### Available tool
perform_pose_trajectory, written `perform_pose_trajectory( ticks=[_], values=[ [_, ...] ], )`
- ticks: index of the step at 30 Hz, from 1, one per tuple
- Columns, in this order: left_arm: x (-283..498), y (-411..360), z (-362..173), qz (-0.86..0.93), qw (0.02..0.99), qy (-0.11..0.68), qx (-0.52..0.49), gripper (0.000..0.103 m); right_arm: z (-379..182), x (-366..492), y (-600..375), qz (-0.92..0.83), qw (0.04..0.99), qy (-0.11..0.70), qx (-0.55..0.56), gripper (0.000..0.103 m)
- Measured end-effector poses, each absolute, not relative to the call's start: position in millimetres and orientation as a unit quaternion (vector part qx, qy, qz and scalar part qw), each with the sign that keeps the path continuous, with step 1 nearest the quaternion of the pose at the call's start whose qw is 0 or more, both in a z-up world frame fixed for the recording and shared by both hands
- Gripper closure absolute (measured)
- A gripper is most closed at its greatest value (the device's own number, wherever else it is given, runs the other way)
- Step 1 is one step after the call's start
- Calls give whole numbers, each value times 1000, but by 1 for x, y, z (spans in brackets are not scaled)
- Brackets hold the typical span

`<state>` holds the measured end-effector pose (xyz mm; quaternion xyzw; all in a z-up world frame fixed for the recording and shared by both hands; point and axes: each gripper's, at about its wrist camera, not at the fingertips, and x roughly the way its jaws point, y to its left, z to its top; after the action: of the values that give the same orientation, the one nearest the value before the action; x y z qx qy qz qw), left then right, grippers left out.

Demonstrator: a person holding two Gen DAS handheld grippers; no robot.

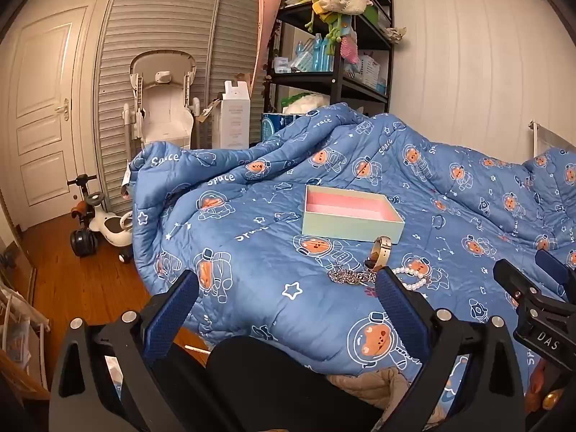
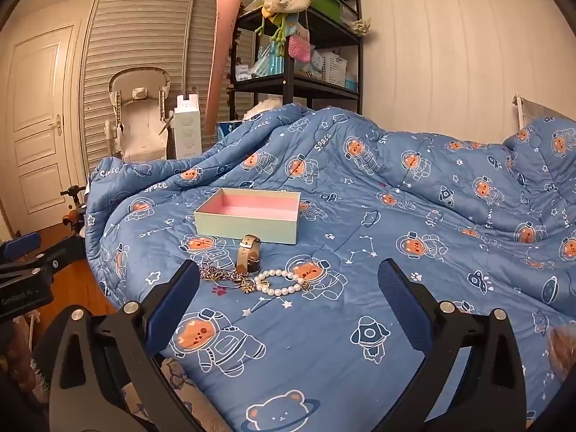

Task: Organize jewelry

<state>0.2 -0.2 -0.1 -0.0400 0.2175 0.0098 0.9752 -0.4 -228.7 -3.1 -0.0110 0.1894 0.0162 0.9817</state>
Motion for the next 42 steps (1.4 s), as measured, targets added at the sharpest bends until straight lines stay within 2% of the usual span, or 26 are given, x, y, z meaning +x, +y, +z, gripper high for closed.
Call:
perform_pose_trajectory(
  ticks=[42],
  values=[
    [0, 0, 0, 3, 974, 223, -40, 7, -5, -1, -231, 16, 981, 194, 0, 5]
  ],
)
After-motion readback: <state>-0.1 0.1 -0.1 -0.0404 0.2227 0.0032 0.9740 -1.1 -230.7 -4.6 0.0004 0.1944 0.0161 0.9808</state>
